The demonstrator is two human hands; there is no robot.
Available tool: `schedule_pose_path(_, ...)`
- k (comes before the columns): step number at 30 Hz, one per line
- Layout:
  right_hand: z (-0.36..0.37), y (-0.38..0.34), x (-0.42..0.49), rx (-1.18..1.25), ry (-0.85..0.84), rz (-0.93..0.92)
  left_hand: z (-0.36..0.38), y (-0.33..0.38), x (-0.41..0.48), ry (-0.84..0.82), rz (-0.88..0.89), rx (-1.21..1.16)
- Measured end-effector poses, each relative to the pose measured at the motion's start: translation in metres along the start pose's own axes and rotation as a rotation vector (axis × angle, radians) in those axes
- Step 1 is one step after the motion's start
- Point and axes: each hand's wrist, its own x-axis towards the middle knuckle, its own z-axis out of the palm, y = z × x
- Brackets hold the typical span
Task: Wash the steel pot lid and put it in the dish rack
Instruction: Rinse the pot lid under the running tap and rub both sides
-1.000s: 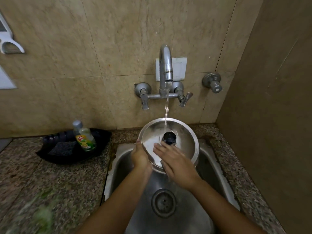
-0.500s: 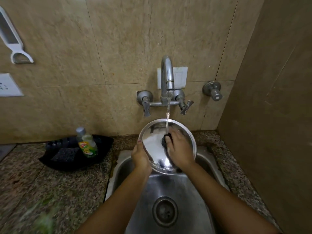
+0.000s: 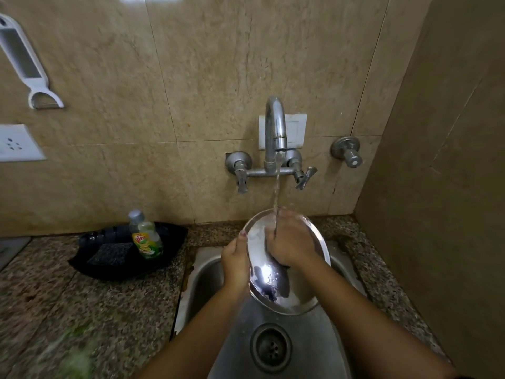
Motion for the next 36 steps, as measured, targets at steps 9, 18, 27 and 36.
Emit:
schedule_pose_path(9,-0.024,0.014,0.023,-0.015,-0.061,-0.045,-0.006,0.002,-0.003,-0.117,0.017,-0.009)
schedule_pose_path(18,-0.016,0.038,0.026,0.364,0.147,0.161,-0.019,0.0,0.006,0.004,0.105,-0.091)
schedule_pose_path(27,-0.037,0.041,0.021,0.474,0.228,-0.161,-0.02,0.02,0.017,-0.237,0.198,0.158)
schedule_pose_path(36,-0.03,0.029,0.018,0.296,0.309,-0.158,-0.017,0.025,0.016,-0.264,0.124,0.132)
